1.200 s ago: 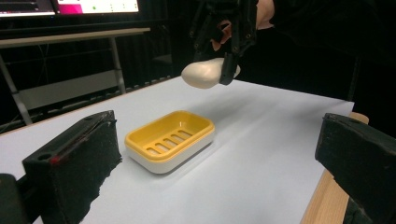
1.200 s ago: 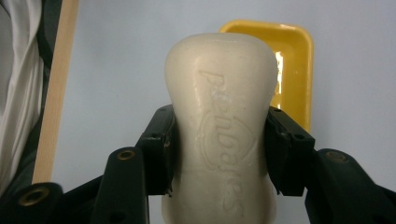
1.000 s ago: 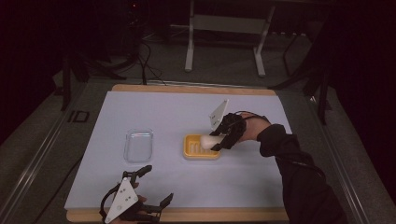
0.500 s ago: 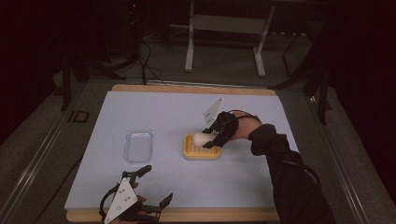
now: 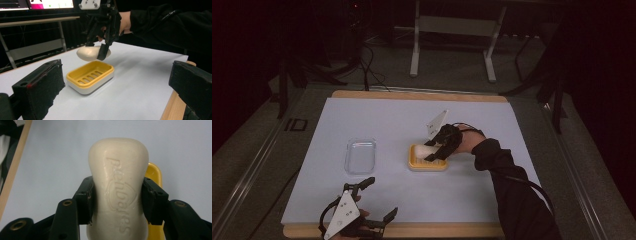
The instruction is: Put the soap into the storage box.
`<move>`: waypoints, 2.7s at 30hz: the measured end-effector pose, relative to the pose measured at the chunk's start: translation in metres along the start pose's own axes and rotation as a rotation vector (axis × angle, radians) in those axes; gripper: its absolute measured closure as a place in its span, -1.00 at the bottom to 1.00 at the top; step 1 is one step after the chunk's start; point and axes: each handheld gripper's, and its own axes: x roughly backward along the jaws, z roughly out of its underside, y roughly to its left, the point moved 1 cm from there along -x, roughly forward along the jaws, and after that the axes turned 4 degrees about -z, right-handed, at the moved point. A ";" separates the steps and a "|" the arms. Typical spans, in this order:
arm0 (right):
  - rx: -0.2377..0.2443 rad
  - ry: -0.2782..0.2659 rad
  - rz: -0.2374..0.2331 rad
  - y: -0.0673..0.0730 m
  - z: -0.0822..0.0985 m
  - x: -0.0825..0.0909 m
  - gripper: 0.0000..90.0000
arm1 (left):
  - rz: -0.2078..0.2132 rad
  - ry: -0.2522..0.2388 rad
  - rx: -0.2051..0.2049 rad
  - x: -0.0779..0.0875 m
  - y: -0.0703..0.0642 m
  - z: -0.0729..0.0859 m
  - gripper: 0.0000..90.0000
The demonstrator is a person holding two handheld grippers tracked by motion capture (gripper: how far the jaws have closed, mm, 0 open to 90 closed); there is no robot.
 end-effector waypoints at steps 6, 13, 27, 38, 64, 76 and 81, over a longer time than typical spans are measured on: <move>-0.025 0.014 0.020 -0.006 0.011 -0.013 0.10 | 0.000 0.000 0.000 0.000 0.000 0.000 -1.00; -0.034 0.008 0.025 -0.009 0.021 -0.022 0.10 | 0.005 0.001 0.001 0.001 0.000 0.000 -1.00; -0.057 0.030 0.045 -0.017 0.034 -0.041 0.10 | 0.012 0.004 0.001 0.000 -0.001 0.001 -1.00; -0.063 0.044 0.035 -0.021 0.043 -0.047 0.10 | 0.017 0.006 0.000 -0.001 -0.002 0.001 -1.00; -0.134 0.008 0.088 -0.015 0.025 -0.017 -0.11 | 0.011 0.016 -0.002 -0.001 -0.001 0.002 -1.00; -0.280 0.012 0.195 -0.003 0.026 0.011 -0.33 | 0.013 0.027 -0.003 -0.004 -0.001 0.003 -1.00; -0.346 -0.009 0.214 0.001 0.029 0.021 -0.56 | 0.015 0.030 -0.004 -0.004 -0.001 0.003 -1.00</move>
